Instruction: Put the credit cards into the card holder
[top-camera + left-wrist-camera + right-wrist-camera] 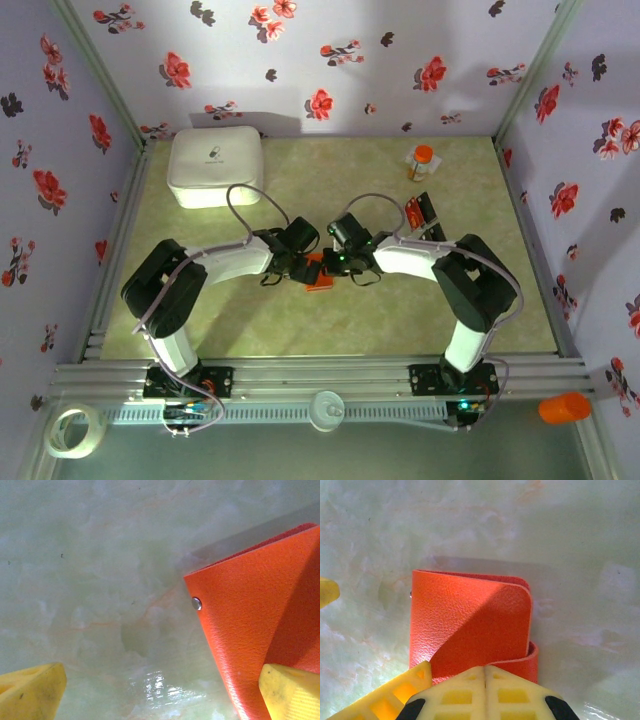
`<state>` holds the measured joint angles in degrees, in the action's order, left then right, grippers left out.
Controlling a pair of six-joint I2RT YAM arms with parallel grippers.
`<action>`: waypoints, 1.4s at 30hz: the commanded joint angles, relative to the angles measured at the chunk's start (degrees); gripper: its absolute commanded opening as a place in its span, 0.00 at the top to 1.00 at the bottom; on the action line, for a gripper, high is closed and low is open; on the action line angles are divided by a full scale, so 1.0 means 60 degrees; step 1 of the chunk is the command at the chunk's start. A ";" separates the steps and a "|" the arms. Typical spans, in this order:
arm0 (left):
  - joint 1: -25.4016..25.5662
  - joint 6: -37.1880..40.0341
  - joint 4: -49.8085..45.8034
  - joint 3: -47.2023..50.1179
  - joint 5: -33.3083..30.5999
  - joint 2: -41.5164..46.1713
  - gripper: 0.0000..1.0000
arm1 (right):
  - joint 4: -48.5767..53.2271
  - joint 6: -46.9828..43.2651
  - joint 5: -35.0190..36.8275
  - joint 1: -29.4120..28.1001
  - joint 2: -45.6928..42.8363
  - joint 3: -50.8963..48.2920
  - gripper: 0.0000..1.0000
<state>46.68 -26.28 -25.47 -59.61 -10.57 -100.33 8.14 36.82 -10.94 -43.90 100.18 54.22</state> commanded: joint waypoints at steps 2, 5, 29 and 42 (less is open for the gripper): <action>-0.0026 0.0339 -0.0651 -0.0069 -0.0414 -0.0249 0.00 | 0.1288 0.0670 -0.0448 -0.0645 0.0507 -0.0686 1.00; -0.0085 0.0358 -0.0670 -0.0054 -0.0421 -0.0154 0.00 | 0.1184 0.0834 -0.0440 -0.0741 0.0442 -0.0673 1.00; -0.0351 0.0395 -0.0909 -0.0337 -0.0480 0.0414 0.00 | 0.1841 0.0804 -0.0579 -0.0245 -0.0934 0.0393 0.64; -0.1124 0.0572 -0.1247 -0.1014 -0.0711 0.2134 0.00 | 0.3731 -0.0154 0.0236 0.1861 -0.4120 0.0500 0.27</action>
<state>41.78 -24.21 -31.73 -64.05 -12.67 -91.94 25.26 38.54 -12.53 -35.48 79.66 55.13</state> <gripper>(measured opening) 0.998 0.709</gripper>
